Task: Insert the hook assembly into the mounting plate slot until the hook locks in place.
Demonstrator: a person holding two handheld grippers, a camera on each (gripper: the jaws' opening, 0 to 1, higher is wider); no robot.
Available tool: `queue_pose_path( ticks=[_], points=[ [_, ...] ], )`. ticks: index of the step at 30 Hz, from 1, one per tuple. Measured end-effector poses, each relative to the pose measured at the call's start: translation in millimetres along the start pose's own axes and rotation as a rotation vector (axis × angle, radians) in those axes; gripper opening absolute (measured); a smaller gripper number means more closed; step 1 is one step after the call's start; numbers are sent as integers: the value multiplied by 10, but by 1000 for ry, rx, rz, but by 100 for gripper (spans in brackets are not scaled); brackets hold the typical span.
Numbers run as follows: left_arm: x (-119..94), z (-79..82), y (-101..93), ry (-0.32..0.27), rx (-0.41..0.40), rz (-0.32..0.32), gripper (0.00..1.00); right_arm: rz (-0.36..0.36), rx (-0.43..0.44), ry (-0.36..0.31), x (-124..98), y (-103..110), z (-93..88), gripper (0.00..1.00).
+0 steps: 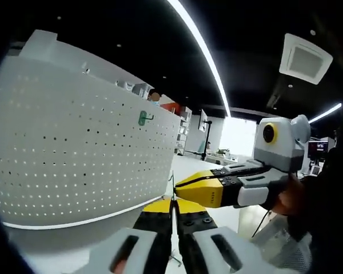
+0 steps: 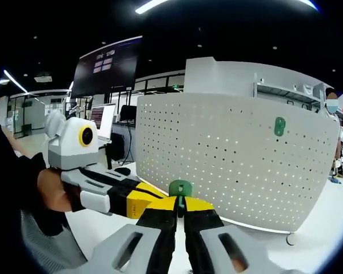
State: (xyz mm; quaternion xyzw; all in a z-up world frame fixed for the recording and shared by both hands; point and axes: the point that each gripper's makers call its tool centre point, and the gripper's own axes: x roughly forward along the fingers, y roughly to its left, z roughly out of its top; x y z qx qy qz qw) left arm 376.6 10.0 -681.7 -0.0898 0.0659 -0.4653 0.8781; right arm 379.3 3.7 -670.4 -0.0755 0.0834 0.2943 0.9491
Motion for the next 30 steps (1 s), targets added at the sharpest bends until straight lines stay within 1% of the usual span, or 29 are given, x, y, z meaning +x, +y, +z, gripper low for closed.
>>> queue_pose_path(
  ticks=[2,5,8,13,15,23,30],
  points=[
    [-2,16,-2,-10,26,1,2,0,0,-3,0,-3,11,0],
    [-1,21,0,-11,39,1,3,-2,0,-4,3,-13,18,0],
    [-7,17,11,-10,41,7,10,-5,1,-6,-3,-29,25,0],
    [-18,30,14,-15,56,14,17,-17,6,-4,-14,-92,16,0],
    [-22,41,6,-18,71,13,18,-24,7,-5,-22,-123,18,0],
    [-66,96,-7,-12,165,37,28,-48,12,-4,-39,-235,10,0],
    [-139,170,-34,-5,264,53,32,-75,17,-10,-63,-368,33,0]
  ],
)
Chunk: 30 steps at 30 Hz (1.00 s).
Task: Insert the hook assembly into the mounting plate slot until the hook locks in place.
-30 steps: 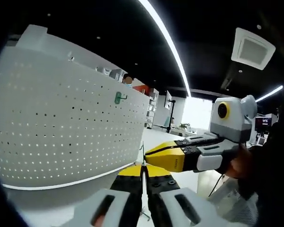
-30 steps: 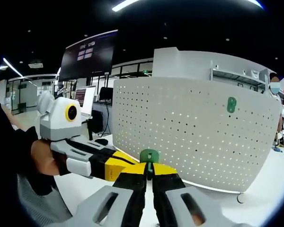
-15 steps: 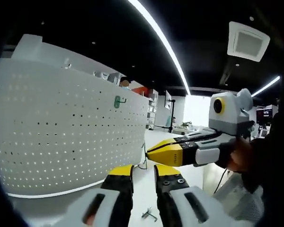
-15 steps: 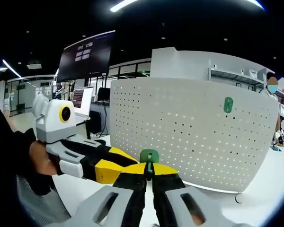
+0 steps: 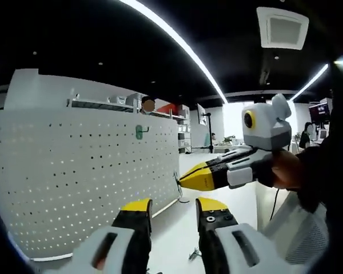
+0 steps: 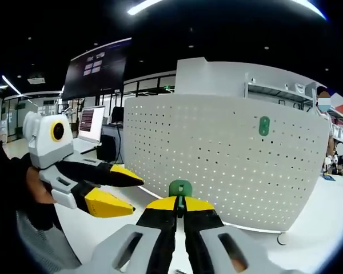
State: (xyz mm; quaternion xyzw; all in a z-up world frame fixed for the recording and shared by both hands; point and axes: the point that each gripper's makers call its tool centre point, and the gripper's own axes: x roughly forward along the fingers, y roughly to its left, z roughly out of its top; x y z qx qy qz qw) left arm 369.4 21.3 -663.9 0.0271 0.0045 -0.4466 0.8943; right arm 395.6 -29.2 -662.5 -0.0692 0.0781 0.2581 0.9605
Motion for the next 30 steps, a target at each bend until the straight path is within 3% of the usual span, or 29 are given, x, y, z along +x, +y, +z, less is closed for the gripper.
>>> queue_pose_path(
  ticks=[9,16,22,30],
  points=[
    [-169,36,17,5,69,33,36,-43,4,-12,-20,-200,44,0],
    [-328,-73,50,20,49,65,36,-120,8,-39,-64,-560,173,0],
    [-373,-256,30,43,5,70,36,-183,-5,-79,-82,-859,387,0],
    [-372,-287,30,55,18,66,36,-259,3,-126,-31,-1245,620,0]
  ],
)
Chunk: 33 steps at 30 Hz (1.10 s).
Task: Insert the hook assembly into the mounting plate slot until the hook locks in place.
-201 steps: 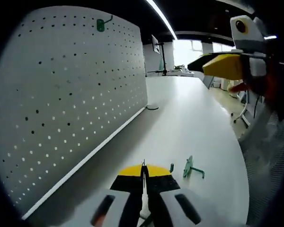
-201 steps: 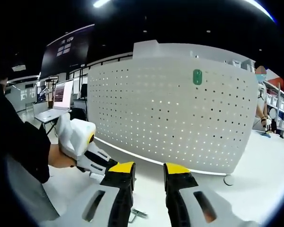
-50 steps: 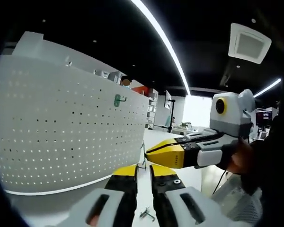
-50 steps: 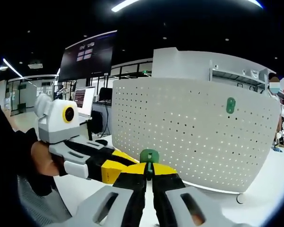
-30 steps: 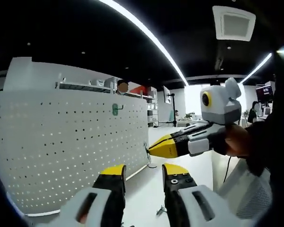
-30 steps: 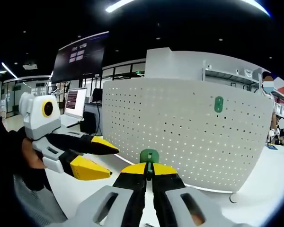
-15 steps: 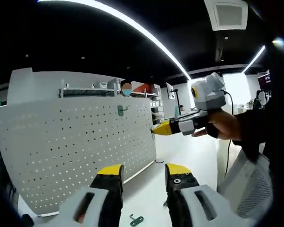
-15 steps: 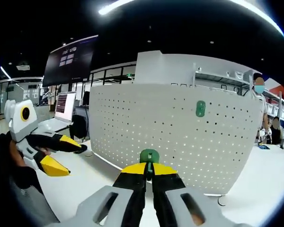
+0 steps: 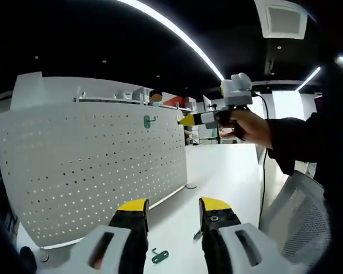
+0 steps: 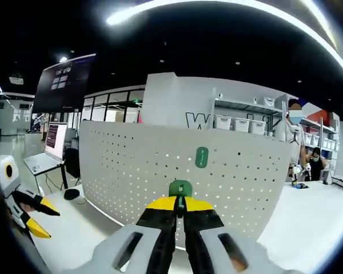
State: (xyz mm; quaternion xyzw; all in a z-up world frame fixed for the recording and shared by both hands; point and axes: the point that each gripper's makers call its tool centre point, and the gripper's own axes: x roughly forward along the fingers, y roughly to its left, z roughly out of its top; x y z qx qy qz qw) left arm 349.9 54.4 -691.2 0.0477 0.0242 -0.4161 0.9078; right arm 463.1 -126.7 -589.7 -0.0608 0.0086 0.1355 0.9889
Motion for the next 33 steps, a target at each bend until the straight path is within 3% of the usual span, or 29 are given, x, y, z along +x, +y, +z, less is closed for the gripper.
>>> queue_pose_path(
  ticks=[20,33],
  points=[
    [9,-54,18,14,5,-3,37,-97,2,-63,377,-488,290,0],
    [0,-66,75,18,2,15,37,-127,5,-65,616,-661,292,0]
  ],
)
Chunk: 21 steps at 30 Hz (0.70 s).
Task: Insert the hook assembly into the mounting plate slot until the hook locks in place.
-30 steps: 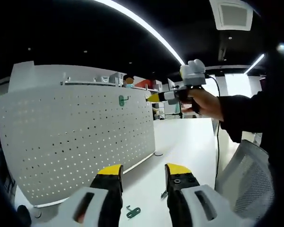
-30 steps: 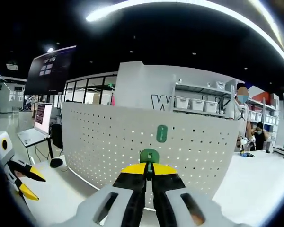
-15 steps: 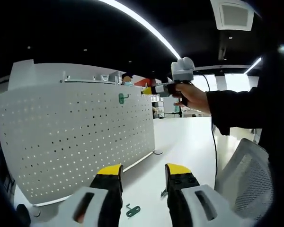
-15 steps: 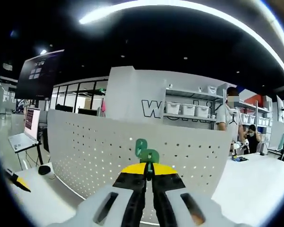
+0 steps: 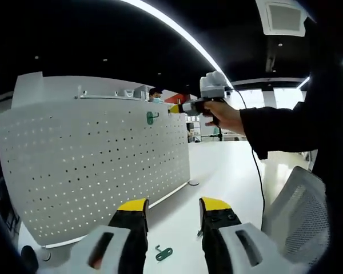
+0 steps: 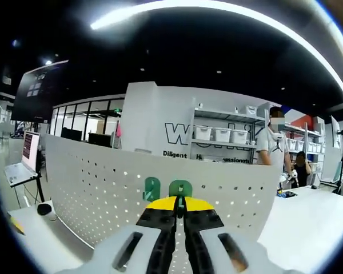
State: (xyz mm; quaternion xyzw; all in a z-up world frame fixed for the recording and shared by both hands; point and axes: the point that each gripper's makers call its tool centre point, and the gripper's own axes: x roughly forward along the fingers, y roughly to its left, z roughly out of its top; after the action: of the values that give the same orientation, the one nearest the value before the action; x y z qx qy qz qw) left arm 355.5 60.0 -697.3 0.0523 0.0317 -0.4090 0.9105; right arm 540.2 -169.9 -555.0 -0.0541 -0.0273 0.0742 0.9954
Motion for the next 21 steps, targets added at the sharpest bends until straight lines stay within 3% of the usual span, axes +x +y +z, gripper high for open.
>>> queue_pose_path(
  ticks=[21],
  points=[
    [-6,-33,57,10,-8,12,37,-8,21,23,369,-47,-97,0]
  ],
)
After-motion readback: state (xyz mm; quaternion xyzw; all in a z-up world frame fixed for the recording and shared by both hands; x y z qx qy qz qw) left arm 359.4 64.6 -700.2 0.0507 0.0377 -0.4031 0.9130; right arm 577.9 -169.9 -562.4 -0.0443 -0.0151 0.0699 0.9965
